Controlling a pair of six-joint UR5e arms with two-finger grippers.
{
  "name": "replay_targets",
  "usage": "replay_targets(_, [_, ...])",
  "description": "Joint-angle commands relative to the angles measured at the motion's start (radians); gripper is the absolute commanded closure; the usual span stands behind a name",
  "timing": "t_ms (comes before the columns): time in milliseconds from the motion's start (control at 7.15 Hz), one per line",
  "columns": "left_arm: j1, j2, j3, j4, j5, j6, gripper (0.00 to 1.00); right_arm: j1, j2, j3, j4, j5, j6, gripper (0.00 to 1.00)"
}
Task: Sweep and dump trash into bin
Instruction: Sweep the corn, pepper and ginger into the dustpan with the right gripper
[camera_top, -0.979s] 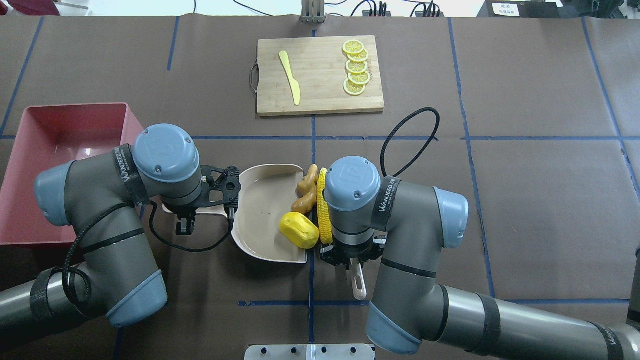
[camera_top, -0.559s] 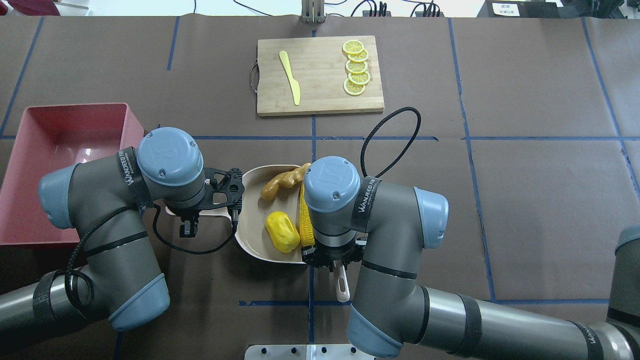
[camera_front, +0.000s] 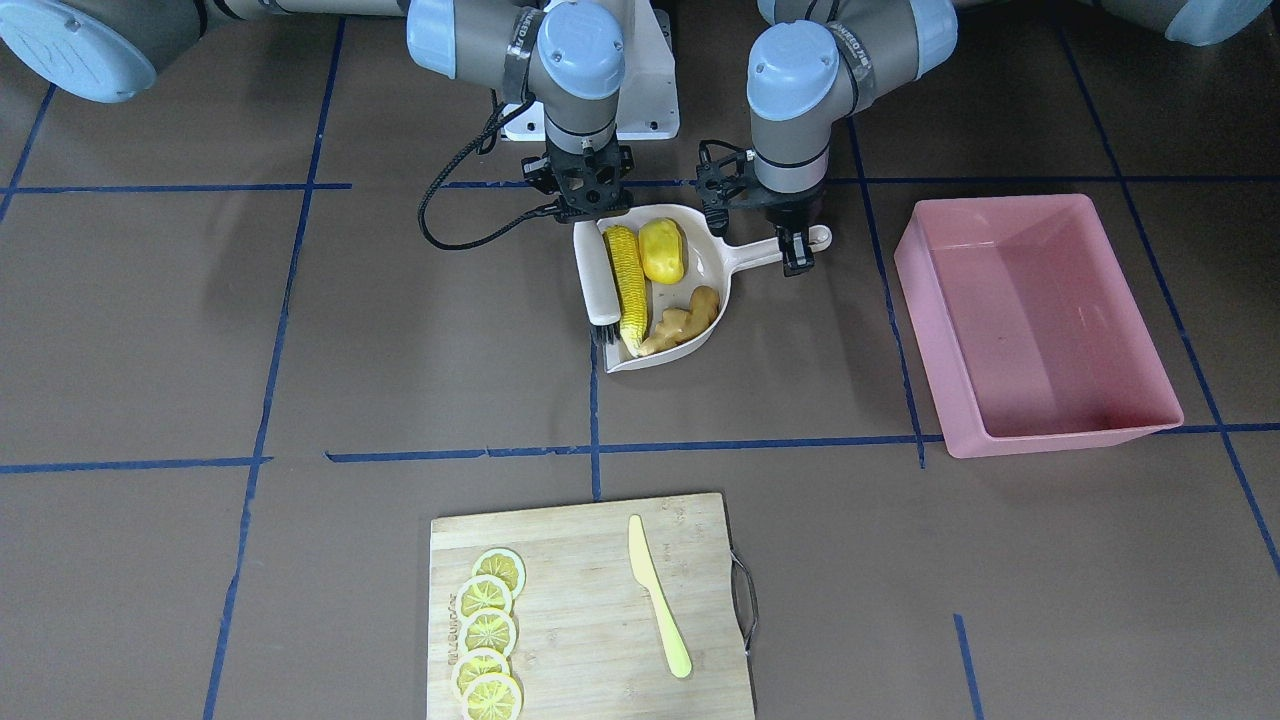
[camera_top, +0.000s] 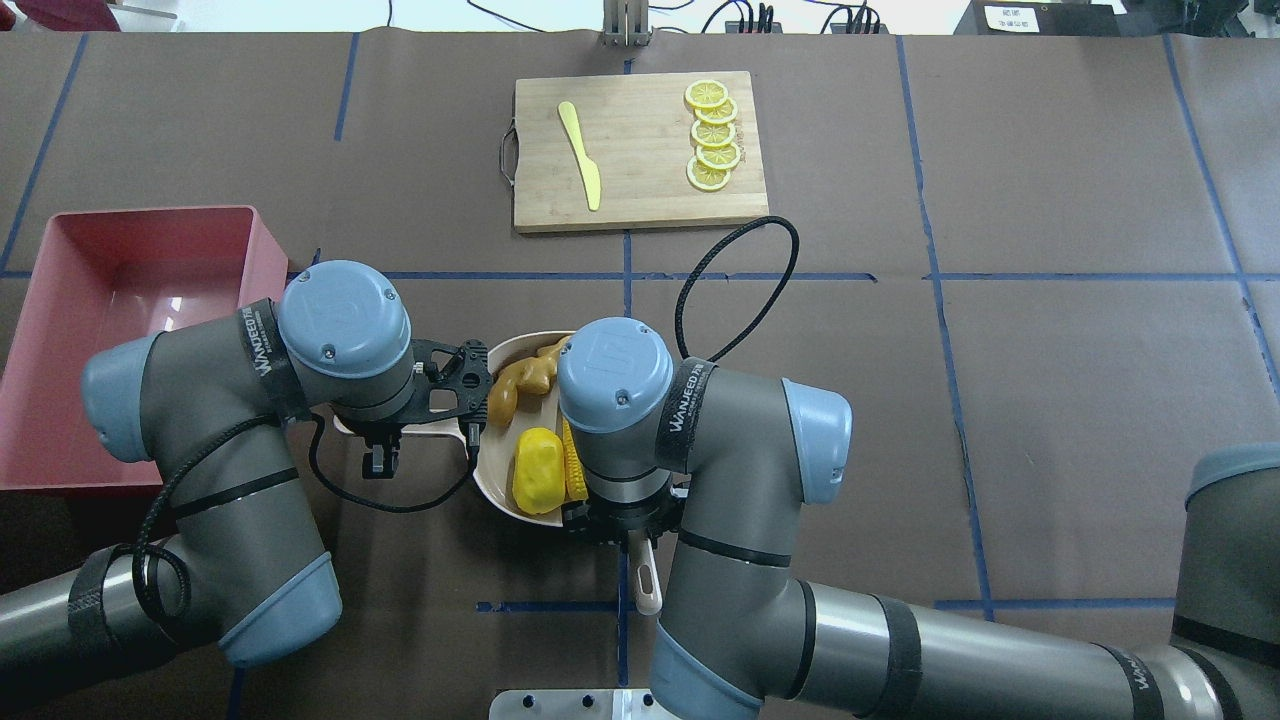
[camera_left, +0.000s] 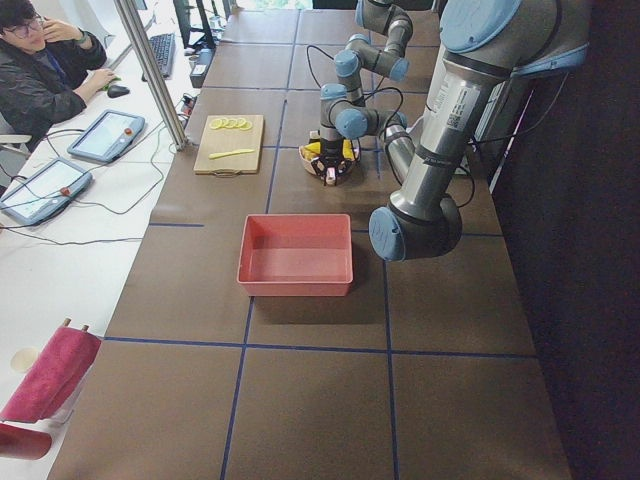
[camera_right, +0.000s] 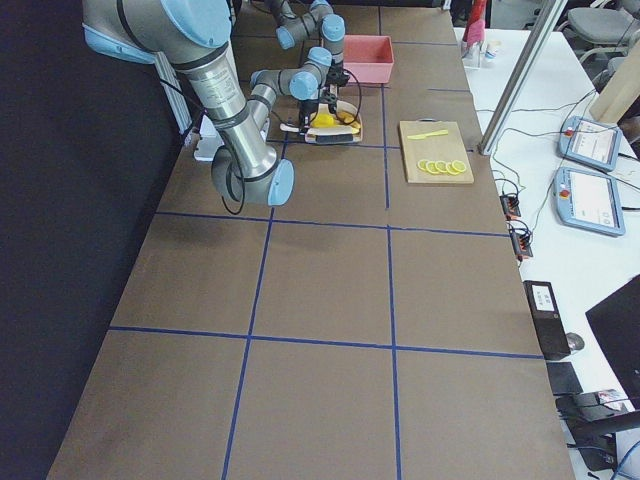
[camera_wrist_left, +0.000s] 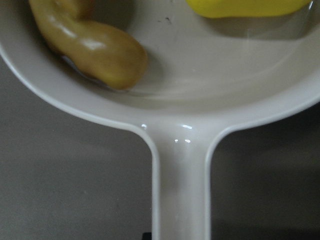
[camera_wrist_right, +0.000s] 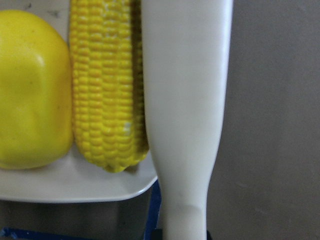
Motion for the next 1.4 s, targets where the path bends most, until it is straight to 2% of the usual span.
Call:
replay_targets(0, [0.001, 0.001, -0.003, -0.005, -0.003, -0.008, 0.96, -0.004, 0.012, -0.014, 0.001, -0.001, 0.000, 1.00])
replay_targets(559, [0.001, 0.006, 0.000, -0.048, -0.008, -0.021, 0.96, 0.017, 0.015, 0.015, -0.003, 0.007, -0.001, 1.00])
replay_targets(979, [0.000, 0.036, 0.045, -0.207, -0.011, -0.024, 0.97, 0.031, 0.007, 0.029, -0.023, 0.007, -0.001, 1.00])
replay_targets(1259, [-0.002, 0.044, 0.050, -0.215, -0.013, -0.024, 0.97, 0.046, -0.034, 0.076, -0.025, 0.009, -0.001, 1.00])
